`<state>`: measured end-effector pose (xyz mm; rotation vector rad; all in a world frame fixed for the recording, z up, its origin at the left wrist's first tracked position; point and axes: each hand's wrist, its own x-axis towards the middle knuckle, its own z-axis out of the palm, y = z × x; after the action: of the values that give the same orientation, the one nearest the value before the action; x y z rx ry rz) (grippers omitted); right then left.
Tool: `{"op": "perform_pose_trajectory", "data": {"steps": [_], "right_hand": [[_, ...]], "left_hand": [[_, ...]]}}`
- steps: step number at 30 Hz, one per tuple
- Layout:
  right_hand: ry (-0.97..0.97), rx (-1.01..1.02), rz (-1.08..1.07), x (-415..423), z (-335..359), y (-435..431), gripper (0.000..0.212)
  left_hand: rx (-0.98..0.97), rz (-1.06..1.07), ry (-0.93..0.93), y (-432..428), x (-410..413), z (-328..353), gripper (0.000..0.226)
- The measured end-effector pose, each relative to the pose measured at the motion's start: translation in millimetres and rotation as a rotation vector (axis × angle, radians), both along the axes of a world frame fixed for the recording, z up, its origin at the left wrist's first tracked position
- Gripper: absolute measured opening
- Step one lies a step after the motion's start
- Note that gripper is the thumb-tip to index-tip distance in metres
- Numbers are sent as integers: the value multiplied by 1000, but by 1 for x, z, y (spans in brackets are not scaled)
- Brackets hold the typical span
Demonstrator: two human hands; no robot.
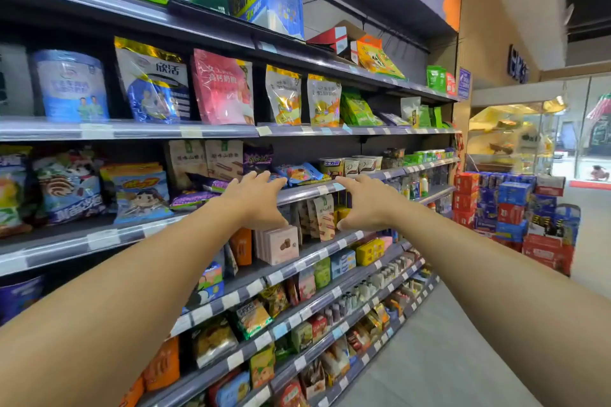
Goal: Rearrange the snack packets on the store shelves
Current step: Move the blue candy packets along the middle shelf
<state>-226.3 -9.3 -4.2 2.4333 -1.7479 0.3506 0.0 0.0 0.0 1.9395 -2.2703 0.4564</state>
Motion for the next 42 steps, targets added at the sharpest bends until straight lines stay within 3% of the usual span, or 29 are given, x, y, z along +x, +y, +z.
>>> {"op": "perform_pose_trajectory", "data": {"steps": [12, 15, 32, 36, 42], "right_hand": [[50, -72, 11, 0, -16, -198, 99], [-25, -67, 32, -12, -24, -241, 98], [11, 30, 250, -52, -64, -496, 92], [23, 85, 335, -46, -69, -537, 89], [-31, 136, 399, -38, -85, -581, 88]], "left_hand": [[77, 72, 25, -194, 1, -24, 97], [82, 90, 28, -233, -4, -25, 96], [222, 415, 93, -417, -63, -63, 92], [239, 469, 182, -451, -76, -65, 92], [260, 528, 162, -482, -81, -75, 88]]}}
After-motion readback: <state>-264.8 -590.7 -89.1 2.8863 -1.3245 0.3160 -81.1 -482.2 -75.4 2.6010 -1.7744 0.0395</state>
